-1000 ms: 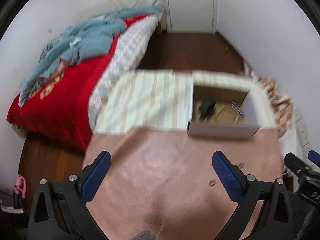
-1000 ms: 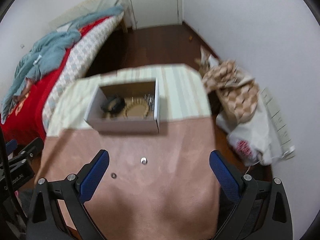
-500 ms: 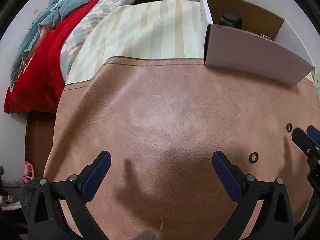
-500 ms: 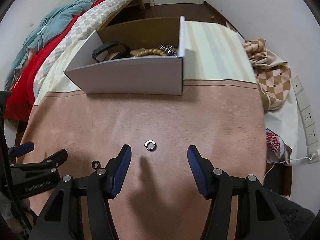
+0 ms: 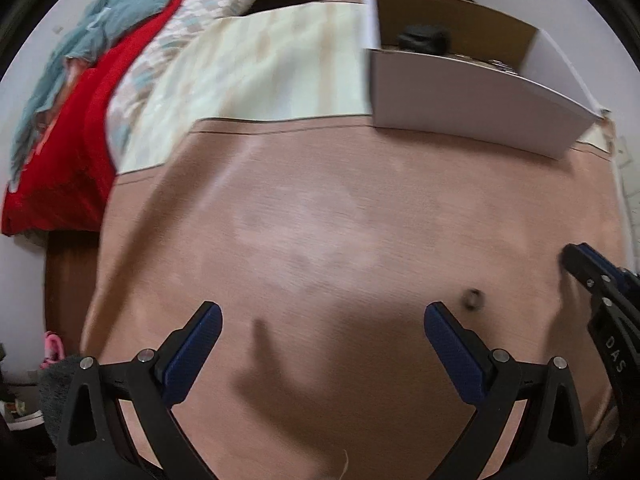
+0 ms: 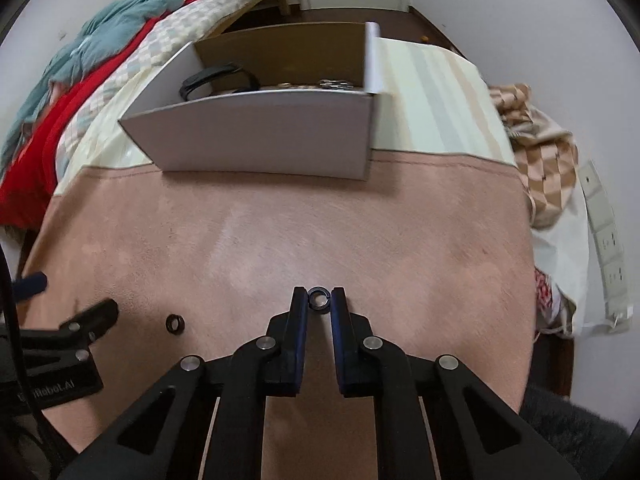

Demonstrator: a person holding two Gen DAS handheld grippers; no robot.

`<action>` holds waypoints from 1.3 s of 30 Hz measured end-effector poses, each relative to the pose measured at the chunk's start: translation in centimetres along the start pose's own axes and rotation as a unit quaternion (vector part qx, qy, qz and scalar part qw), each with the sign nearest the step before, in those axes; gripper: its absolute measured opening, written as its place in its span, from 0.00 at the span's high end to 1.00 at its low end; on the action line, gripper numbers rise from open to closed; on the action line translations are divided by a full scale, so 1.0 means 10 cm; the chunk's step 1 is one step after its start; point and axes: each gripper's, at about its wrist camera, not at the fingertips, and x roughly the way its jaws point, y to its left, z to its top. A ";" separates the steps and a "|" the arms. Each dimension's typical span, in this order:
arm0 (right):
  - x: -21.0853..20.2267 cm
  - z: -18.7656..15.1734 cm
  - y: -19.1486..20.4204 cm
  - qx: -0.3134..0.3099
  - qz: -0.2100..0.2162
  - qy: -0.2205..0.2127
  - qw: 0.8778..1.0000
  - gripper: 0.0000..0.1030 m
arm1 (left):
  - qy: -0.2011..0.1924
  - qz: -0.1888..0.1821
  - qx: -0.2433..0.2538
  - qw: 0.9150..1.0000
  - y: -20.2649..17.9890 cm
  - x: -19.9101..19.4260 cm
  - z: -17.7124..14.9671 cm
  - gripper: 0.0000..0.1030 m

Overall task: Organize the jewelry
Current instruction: 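Grasp one black ring with the right tool while the left tool grasps the other, then carry both black rings over the white box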

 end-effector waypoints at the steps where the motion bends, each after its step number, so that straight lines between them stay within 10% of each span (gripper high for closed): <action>1: -0.05 -0.01 -0.04 0.005 0.001 -0.002 1.000 0.88 | 0.000 -0.011 0.004 1.000 -0.06 -0.02 -0.02 0.00; 16: -0.31 -0.22 -0.37 0.043 -0.023 -0.001 0.999 0.88 | -0.013 -0.056 0.052 0.997 -0.57 -0.05 -0.06 0.17; 25: -0.29 -0.23 -0.41 0.049 -0.029 0.001 0.998 0.88 | -0.009 -0.060 0.062 0.996 -0.63 0.00 -0.07 0.60; 39: -0.30 -0.23 -0.43 0.053 -0.032 0.001 0.998 0.88 | -0.020 -0.076 0.065 0.995 -0.67 0.03 -0.02 0.83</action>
